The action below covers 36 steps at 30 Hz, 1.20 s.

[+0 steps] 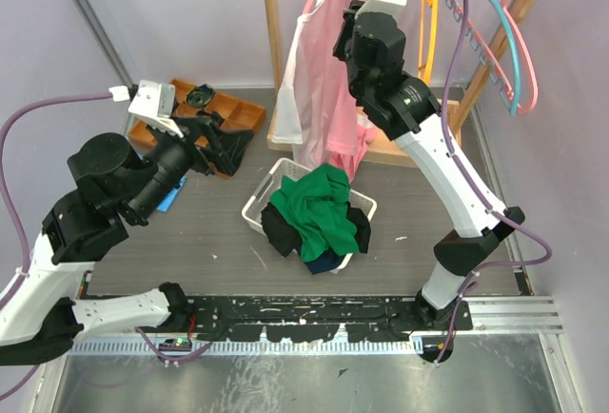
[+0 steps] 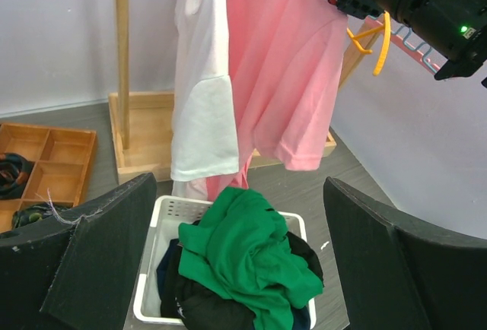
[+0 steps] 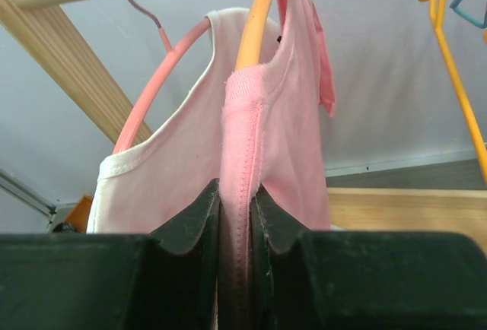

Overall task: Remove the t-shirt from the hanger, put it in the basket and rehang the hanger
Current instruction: Pick up the hanger from the clothesline.

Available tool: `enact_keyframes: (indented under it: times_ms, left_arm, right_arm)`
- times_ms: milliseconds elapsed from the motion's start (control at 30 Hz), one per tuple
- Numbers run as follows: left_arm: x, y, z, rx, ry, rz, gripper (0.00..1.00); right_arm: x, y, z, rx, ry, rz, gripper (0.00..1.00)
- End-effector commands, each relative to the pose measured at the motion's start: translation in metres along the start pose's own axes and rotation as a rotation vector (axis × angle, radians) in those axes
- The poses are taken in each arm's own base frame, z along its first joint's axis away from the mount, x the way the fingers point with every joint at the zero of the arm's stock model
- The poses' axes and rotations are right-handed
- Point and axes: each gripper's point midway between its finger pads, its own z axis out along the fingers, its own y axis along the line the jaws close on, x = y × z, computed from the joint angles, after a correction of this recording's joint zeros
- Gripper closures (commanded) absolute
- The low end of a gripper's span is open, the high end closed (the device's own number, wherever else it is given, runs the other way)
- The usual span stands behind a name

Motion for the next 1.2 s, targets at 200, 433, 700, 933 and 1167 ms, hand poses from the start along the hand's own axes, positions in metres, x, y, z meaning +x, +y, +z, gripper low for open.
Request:
enact_keyframes:
  times_ms: [200, 433, 700, 933, 1167]
  left_arm:
    - [-0.01, -0.004, 0.007, 0.006, -0.045, -0.012, 0.02]
    - [-0.024, -0.018, 0.022, 0.036, -0.078, 0.018, 0.02]
    - [-0.044, -0.046, 0.048, 0.101, -0.123, 0.047, 0.02]
    - [-0.055, -0.065, 0.075, 0.134, -0.163, 0.068, 0.02]
    - [-0.054, -0.086, 0.118, 0.167, -0.197, 0.061, 0.02]
  right_arm:
    - [-0.093, -0.005, -0.032, -0.101, -0.242, 0.169, 0.99]
    - [-0.081, -0.009, -0.053, -0.167, -0.192, 0.186, 0.99]
    - [-0.063, -0.023, -0.099, -0.279, -0.138, 0.199, 0.99]
    - [-0.073, -0.038, -0.154, -0.411, -0.158, 0.208, 0.99]
    - [-0.07, -0.038, -0.189, -0.526, -0.102, 0.199, 0.99]
